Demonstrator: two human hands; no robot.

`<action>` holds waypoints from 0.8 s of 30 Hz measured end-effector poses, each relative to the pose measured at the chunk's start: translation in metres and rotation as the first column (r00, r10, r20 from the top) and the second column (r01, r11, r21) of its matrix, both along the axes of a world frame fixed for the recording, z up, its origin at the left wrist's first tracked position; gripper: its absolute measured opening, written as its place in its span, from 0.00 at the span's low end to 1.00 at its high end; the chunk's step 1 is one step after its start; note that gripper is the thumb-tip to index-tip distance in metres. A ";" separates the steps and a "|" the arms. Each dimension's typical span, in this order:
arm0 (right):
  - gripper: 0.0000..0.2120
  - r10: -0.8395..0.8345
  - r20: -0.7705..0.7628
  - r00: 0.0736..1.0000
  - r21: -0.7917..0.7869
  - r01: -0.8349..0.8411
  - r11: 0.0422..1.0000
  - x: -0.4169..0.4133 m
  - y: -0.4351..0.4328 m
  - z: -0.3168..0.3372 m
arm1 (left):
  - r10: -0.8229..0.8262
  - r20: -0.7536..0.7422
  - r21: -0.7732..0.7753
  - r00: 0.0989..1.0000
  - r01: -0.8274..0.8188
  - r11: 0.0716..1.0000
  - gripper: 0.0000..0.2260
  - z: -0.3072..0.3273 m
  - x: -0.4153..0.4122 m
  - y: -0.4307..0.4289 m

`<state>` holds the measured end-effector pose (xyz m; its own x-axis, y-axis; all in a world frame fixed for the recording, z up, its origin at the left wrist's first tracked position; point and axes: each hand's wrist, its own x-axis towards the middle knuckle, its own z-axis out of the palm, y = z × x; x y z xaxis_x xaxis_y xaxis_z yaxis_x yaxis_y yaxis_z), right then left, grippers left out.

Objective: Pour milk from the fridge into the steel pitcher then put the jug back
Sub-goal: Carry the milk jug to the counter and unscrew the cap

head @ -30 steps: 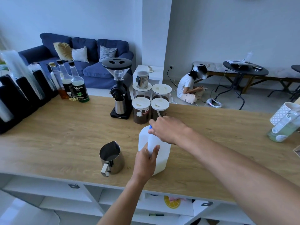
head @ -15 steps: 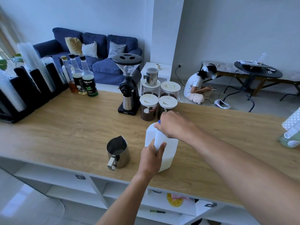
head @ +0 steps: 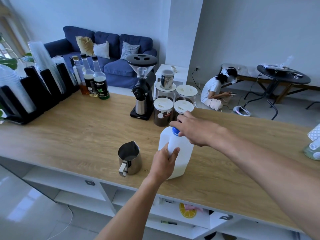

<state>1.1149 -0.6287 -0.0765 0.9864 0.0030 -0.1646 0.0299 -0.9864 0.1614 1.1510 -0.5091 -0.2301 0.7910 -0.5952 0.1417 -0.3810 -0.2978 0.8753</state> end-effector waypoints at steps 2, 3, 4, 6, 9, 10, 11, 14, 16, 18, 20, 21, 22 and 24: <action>0.27 0.029 -0.011 1.000 0.056 -0.028 0.998 -0.003 -0.001 0.002 | -0.007 -0.009 -0.015 1.000 0.007 1.000 0.11 0.001 0.002 0.000; 0.27 0.035 -0.004 0.999 0.100 -0.034 0.994 -0.004 -0.001 0.002 | -0.007 -0.012 -0.023 1.000 0.007 1.000 0.12 0.000 0.003 0.001; 0.24 0.017 0.007 1.000 0.157 -0.018 0.988 -0.006 0.000 0.002 | -0.007 -0.013 -0.029 1.000 0.007 1.000 0.12 0.000 0.002 0.000; 0.23 -0.089 0.044 0.995 0.280 0.074 0.957 -0.007 0.001 -0.001 | 0.001 -0.020 -0.034 1.000 -0.001 0.999 0.11 -0.001 0.001 0.000; 0.25 -0.255 0.144 0.956 0.229 0.219 0.949 -0.004 0.000 -0.001 | 0.005 -0.038 -0.038 0.999 -0.007 0.999 0.10 -0.001 0.000 -0.001; 0.23 -0.284 0.155 0.946 0.224 0.246 0.943 -0.003 -0.001 -0.001 | 0.003 -0.040 -0.036 0.999 -0.004 0.999 0.10 -0.001 -0.001 0.000; 0.21 -0.284 0.156 0.946 0.241 0.243 0.940 -0.003 -0.002 -0.001 | 0.001 -0.046 -0.038 0.999 -0.003 0.999 0.10 0.000 -0.001 0.000; 0.17 -0.171 0.153 0.973 0.352 0.108 0.930 -0.005 -0.006 0.003 | 0.007 -0.048 -0.039 0.999 -0.008 0.999 0.11 0.002 -0.001 0.001; 0.18 -0.175 0.205 0.963 0.438 0.070 0.897 -0.008 -0.013 0.010 | 0.009 -0.046 -0.036 0.999 -0.011 0.999 0.09 0.004 -0.002 0.000; 0.17 -0.290 0.275 0.917 0.540 0.102 0.835 -0.014 -0.029 0.010 | 0.010 -0.051 -0.031 0.999 -0.012 0.999 0.08 0.003 -0.002 0.001; 0.18 -0.438 0.322 0.839 0.635 0.152 0.757 -0.024 -0.048 -0.006 | 0.011 -0.052 -0.033 0.999 -0.013 0.999 0.08 0.003 -0.004 0.000; 0.18 -0.515 0.316 0.796 0.687 0.182 0.703 -0.030 -0.057 -0.022 | 0.013 -0.053 -0.035 0.999 -0.015 0.999 0.08 0.003 -0.004 0.000; 0.19 -0.590 0.282 0.757 0.733 0.227 0.641 -0.038 -0.063 -0.043 | 0.013 -0.054 -0.037 0.998 -0.015 0.999 0.08 0.004 -0.005 0.000; 0.21 -0.705 0.127 0.698 0.772 0.376 0.512 -0.063 -0.065 -0.091 | 0.019 -0.061 -0.045 0.998 -0.022 0.999 0.09 0.005 -0.005 0.000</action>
<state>1.0523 -0.6939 -0.1676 0.7901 -0.6125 0.0249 -0.4486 -0.6054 -0.6575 1.1459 -0.5090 -0.2252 0.8109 -0.5727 0.1199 -0.3210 -0.2641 0.9095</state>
